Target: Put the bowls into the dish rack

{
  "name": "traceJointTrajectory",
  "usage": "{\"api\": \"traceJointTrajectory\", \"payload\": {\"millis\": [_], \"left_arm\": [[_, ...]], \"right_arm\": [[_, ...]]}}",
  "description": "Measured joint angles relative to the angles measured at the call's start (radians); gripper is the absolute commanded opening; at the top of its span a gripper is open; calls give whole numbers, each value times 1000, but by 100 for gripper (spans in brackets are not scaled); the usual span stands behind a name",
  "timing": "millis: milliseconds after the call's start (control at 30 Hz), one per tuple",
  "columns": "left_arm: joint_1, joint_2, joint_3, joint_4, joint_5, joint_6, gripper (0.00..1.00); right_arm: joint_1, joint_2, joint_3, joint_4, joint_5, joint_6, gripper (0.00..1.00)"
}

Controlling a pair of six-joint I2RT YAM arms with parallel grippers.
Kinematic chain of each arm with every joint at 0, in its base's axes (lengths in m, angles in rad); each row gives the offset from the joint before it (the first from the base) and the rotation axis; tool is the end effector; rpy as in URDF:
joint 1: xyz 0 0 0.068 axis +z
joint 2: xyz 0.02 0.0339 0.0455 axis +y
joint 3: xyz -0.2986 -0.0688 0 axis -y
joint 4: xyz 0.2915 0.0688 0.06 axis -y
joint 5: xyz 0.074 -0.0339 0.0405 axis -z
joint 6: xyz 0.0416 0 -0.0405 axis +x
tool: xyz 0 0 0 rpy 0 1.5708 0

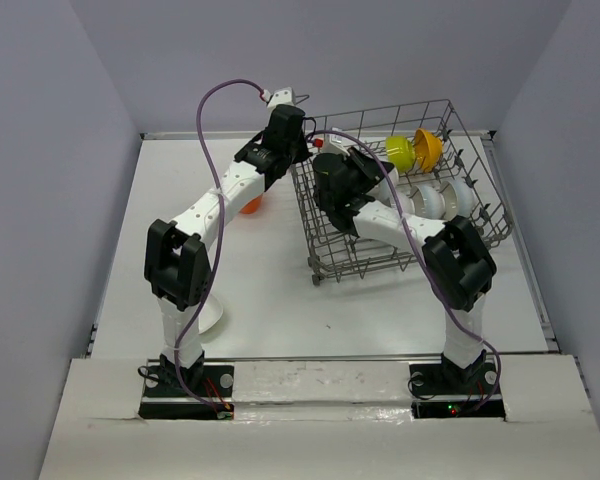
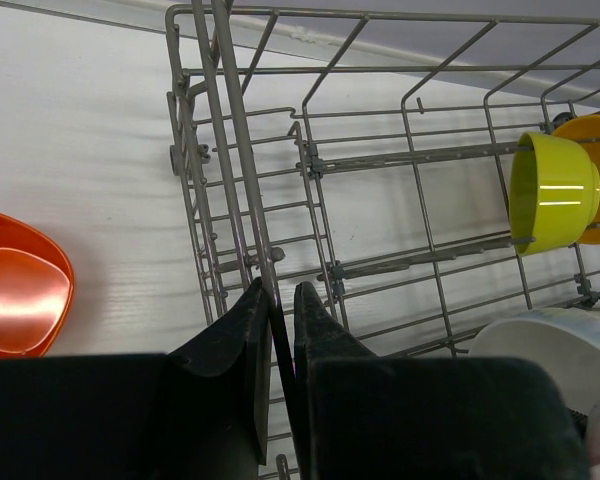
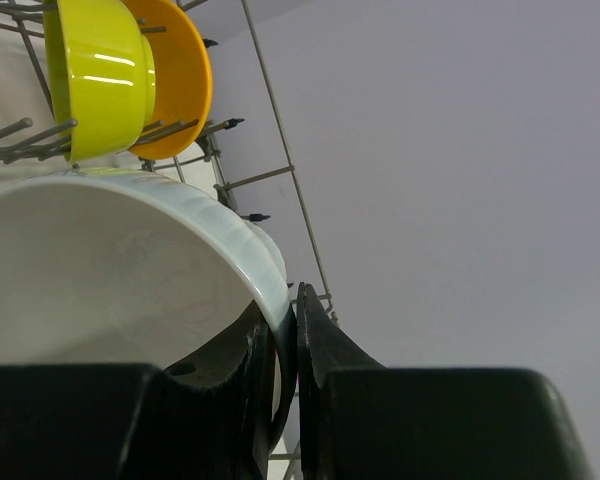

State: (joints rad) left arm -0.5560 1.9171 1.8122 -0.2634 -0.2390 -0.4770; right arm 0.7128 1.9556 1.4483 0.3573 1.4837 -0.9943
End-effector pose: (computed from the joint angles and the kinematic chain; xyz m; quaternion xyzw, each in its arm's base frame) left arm 0.4505 -0.2683 0.3823 -0.0351 0.8208 -0.1919 0.5369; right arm 0.3999 0.2909 0.2895 -0.1316 0.6994 -0.5746 0.4042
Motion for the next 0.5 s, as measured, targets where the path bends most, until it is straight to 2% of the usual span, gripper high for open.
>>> {"api": "traceJointTrajectory", "payload": {"millis": [500], "left_arm": [[0, -3, 0, -13, 0, 5, 0]], "right_arm": [[18, -7, -55, 63, 5, 13, 1]]}}
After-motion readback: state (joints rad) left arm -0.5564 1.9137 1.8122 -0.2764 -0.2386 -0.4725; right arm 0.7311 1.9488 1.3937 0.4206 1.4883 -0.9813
